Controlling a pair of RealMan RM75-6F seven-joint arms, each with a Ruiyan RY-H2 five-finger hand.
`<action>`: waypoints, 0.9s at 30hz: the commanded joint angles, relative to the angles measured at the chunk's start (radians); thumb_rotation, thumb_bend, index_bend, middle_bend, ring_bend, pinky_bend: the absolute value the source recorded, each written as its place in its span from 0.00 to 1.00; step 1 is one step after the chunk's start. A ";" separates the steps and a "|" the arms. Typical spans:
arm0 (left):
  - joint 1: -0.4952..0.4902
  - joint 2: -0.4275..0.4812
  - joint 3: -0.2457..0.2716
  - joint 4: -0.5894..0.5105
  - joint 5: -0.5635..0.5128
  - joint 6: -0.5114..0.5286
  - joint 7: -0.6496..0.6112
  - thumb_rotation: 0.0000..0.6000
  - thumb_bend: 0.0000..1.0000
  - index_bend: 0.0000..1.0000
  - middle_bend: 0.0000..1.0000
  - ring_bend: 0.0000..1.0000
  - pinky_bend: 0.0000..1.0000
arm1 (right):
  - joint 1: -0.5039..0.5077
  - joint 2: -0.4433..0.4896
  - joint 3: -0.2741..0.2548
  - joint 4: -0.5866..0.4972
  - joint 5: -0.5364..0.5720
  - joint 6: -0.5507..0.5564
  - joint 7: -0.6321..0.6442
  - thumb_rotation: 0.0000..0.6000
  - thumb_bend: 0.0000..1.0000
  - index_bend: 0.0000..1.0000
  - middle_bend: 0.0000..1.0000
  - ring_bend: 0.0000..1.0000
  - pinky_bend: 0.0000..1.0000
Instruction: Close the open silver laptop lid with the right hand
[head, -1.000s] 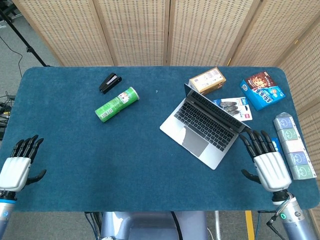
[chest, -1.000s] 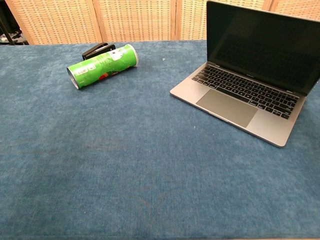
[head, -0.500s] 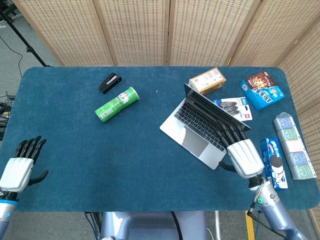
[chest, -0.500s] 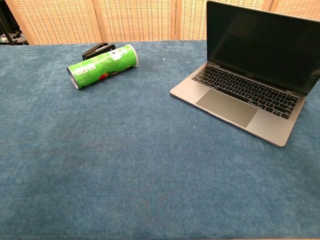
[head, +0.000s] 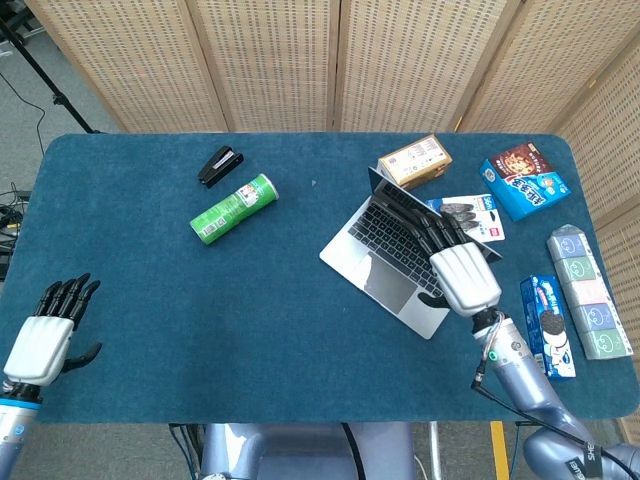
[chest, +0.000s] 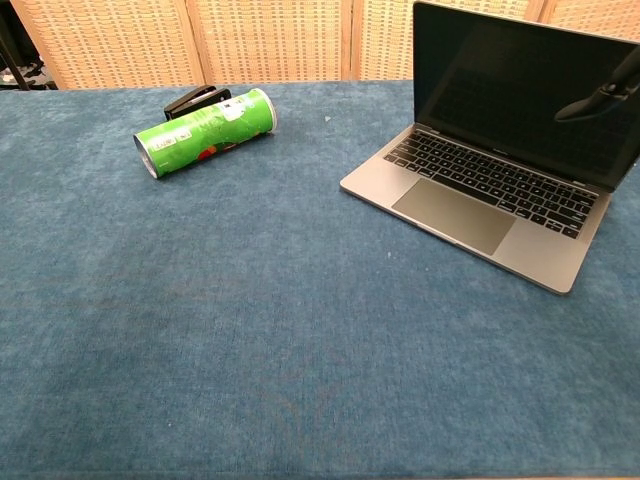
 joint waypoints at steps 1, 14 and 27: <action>-0.001 0.000 0.001 -0.001 0.002 0.000 0.000 1.00 0.23 0.00 0.00 0.00 0.00 | 0.025 -0.006 0.008 0.006 0.033 -0.018 -0.013 1.00 0.13 0.00 0.00 0.00 0.00; -0.009 -0.004 0.013 -0.001 0.015 -0.013 0.005 1.00 0.23 0.00 0.00 0.00 0.00 | 0.157 -0.069 0.043 0.128 0.195 -0.100 -0.048 1.00 0.13 0.00 0.00 0.00 0.00; -0.017 -0.007 0.024 -0.005 0.025 -0.027 0.010 1.00 0.23 0.00 0.00 0.00 0.00 | 0.222 -0.100 0.035 0.238 0.297 -0.114 -0.056 1.00 0.13 0.01 0.00 0.00 0.00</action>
